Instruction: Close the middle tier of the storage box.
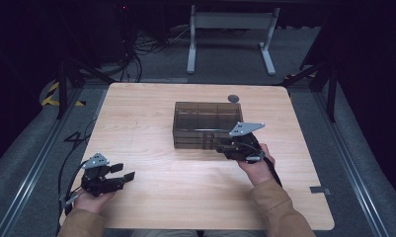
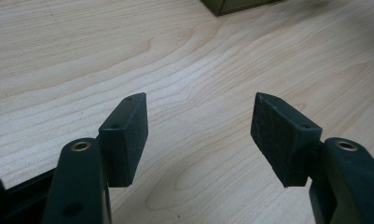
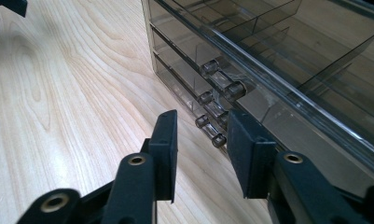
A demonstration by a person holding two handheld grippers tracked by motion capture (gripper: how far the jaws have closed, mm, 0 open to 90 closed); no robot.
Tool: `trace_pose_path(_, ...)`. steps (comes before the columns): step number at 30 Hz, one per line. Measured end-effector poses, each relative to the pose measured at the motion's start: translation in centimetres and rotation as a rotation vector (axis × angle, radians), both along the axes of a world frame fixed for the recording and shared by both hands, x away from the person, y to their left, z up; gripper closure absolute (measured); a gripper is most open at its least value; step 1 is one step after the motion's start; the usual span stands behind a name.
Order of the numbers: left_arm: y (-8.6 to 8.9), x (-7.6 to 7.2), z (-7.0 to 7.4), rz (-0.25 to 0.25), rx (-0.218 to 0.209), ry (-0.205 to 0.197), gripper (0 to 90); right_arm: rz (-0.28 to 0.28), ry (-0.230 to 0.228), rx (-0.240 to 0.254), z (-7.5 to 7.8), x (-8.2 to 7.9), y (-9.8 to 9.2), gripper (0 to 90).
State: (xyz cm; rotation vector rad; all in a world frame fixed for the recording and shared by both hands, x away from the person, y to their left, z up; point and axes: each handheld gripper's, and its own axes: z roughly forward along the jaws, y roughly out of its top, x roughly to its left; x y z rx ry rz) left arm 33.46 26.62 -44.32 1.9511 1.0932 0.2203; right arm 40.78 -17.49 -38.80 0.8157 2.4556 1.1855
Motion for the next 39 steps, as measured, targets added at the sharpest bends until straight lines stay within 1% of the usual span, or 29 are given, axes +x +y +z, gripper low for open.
trace_pose_path(2, -0.2, 0.1, 0.0, -0.002, -0.002, -0.001, 37.5, 0.002, -0.001, 0.002, 0.3, -0.1, -0.3, 60.6)
trace_pose_path(6, -0.4, 0.4, 0.1, -0.013, -0.003, -0.001, 37.5, 0.014, 0.011, 0.008, 0.6, -0.3, -1.1, 51.2)
trace_pose_path(8, -0.6, 0.6, 0.1, -0.020, -0.002, -0.004, 37.5, 0.006, 0.018, 0.008, 0.8, -0.4, -1.7, 47.3)
trace_pose_path(11, -0.9, 0.8, 0.1, -0.028, -0.006, -0.004, 37.5, -0.009, 0.022, 0.007, 1.0, -0.6, -2.4, 45.2)
trace_pose_path(14, -1.0, 1.0, 0.2, -0.034, -0.012, -0.003, 37.4, -0.024, 0.028, -0.007, 1.3, -0.8, -3.2, 45.6)
trace_pose_path(16, -1.2, 1.2, 0.2, -0.037, -0.009, -0.006, 37.5, -0.028, 0.042, -0.005, 1.4, -1.0, -3.8, 45.2)
trace_pose_path(22, -1.4, 1.5, 0.3, -0.045, -0.009, -0.007, 37.5, -0.066, 0.044, -0.026, 1.6, -1.6, -5.2, 38.6)
trace_pose_path(24, -1.4, 1.5, 0.3, -0.047, -0.009, -0.007, 37.5, -0.079, 0.041, -0.025, 1.7, -1.9, -5.7, 34.3)
trace_pose_path(25, -1.5, 1.5, 0.3, -0.045, -0.011, -0.007, 37.5, -0.087, 0.039, -0.034, 1.8, -2.0, -5.9, 29.6)
trace_pose_path(27, -1.5, 1.5, 0.3, -0.046, -0.010, -0.006, 37.5, -0.102, 0.037, -0.069, 1.7, -2.2, -6.4, 19.4)
trace_pose_path(29, -1.5, 1.6, 0.3, -0.047, -0.010, -0.006, 37.5, -0.127, 0.044, -0.070, 1.8, -2.3, -6.8, 15.3)
trace_pose_path(31, -1.5, 1.6, 0.3, -0.047, -0.009, -0.007, 37.5, -0.138, 0.047, -0.064, 1.8, -2.4, -7.3, 15.3)
trace_pose_path(34, -1.5, 1.6, 0.3, -0.045, -0.010, -0.007, 37.5, -0.135, 0.046, -0.054, 1.8, -2.5, -8.0, 14.9)
trace_pose_path(37, -1.5, 1.6, 0.3, -0.045, -0.008, -0.006, 37.4, -0.150, 0.050, -0.051, 1.7, -2.7, -8.8, 14.5)
trace_pose_path(39, -1.5, 1.6, 0.2, -0.046, -0.008, -0.006, 37.4, -0.152, 0.053, -0.051, 1.6, -2.8, -9.4, 12.8)
